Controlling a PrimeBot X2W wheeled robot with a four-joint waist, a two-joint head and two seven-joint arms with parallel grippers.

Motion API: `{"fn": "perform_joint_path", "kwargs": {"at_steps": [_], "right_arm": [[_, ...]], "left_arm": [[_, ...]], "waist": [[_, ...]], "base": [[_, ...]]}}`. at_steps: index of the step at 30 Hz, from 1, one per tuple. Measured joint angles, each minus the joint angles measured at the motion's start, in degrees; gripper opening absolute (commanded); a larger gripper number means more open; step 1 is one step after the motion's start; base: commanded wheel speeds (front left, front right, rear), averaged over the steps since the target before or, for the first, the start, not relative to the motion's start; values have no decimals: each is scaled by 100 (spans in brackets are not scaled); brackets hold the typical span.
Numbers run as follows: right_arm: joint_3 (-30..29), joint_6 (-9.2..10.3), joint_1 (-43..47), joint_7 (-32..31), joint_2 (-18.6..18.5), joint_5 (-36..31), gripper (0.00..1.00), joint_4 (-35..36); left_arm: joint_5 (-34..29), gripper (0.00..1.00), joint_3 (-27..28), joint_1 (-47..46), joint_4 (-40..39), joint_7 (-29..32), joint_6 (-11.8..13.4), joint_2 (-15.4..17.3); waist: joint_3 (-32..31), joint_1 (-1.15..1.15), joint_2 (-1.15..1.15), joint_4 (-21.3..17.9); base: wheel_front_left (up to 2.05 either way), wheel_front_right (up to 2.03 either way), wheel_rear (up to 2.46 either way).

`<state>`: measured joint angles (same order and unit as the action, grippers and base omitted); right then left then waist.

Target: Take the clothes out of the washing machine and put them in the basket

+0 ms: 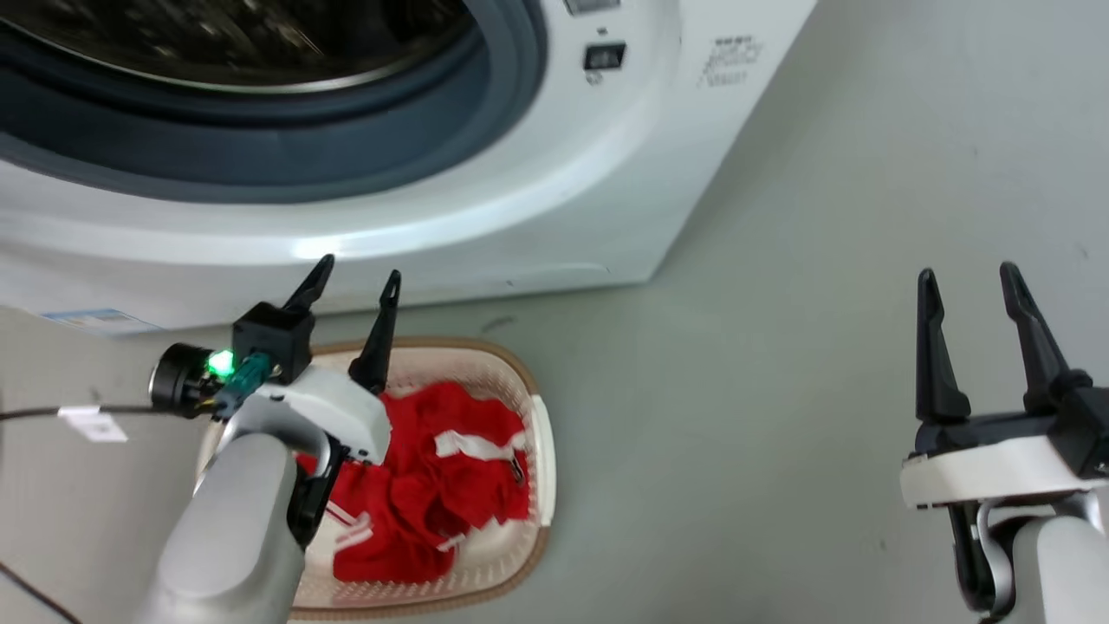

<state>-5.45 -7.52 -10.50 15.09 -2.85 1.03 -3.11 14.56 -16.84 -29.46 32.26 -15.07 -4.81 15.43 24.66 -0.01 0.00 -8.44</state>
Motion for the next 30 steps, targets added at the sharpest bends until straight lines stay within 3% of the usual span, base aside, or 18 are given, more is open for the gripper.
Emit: {"fn": "perform_joint_path", "kwargs": {"at_steps": [5,16,30], "right_arm": [[-64,1,166,0,-3,-68,100,-79],[126,1,701,0,-2,-56,100,-109],[337,0,1419,0,-3,10,100,-111]], "left_arm": [[-190,100,405,577,-775,0,1,-4],[-489,100,1209,2030,-2024,0,290,-265],[-1009,100,1557,3434,-2752,0,558,-925]], "waist": [[-646,0,0,280],[-1785,-1,0,731],[-2592,-1,0,745]], "base": [[0,0,0],[0,0,0],[0,0,0]]}}
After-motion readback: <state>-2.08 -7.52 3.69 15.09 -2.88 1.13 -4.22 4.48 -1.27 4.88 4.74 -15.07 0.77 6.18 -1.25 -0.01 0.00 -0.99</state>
